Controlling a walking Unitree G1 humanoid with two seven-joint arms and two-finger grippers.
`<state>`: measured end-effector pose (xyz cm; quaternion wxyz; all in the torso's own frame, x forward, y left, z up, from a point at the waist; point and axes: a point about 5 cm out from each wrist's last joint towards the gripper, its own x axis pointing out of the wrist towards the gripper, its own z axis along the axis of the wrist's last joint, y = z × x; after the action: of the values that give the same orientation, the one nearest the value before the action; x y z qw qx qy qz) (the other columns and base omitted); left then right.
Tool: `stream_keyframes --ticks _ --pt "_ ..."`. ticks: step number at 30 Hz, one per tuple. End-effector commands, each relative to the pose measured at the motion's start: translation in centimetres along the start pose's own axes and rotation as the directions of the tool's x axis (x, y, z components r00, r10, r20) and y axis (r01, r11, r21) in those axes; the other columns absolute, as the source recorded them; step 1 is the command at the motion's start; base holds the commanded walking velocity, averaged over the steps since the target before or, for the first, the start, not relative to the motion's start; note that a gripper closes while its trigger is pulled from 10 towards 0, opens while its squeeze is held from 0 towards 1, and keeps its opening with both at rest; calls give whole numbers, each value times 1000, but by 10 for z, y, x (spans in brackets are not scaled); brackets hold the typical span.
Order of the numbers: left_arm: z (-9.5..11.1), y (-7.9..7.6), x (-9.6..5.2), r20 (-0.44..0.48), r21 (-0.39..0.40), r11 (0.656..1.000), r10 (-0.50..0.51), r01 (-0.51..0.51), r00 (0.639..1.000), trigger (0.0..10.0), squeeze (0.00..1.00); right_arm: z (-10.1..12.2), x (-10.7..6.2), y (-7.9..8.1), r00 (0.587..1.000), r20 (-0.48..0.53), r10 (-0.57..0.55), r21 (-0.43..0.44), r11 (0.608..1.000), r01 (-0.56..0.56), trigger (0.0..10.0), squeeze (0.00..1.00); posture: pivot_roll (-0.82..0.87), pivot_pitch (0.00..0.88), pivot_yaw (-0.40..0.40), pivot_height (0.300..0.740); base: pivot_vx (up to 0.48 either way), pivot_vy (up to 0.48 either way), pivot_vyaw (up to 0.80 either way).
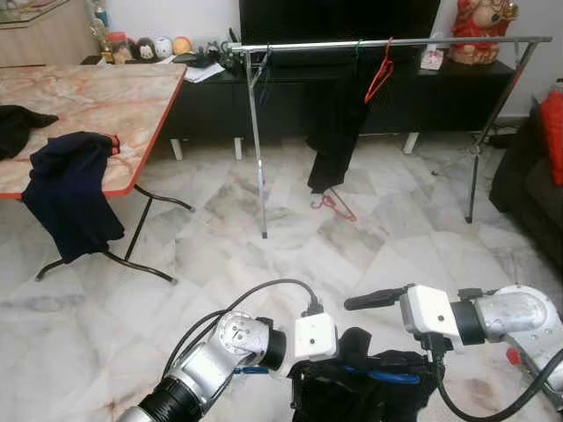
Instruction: Hang hanger
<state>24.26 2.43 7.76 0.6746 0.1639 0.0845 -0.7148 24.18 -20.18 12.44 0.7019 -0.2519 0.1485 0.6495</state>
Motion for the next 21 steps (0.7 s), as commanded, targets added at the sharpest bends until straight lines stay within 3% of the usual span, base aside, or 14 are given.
stream_keyframes --ticks 1,21 --pt "16 58 -67 66 -37 897 442 -441 894 10000 0 -33 21 56 915 -73 396 153 911 -382 10000 0 -136 9 -93 740 0 0 0" --pt "16 58 -67 66 -37 897 442 -441 894 10000 0 -33 21 56 915 -73 396 153 911 -382 10000 0 -136 9 -93 740 0 0 0"
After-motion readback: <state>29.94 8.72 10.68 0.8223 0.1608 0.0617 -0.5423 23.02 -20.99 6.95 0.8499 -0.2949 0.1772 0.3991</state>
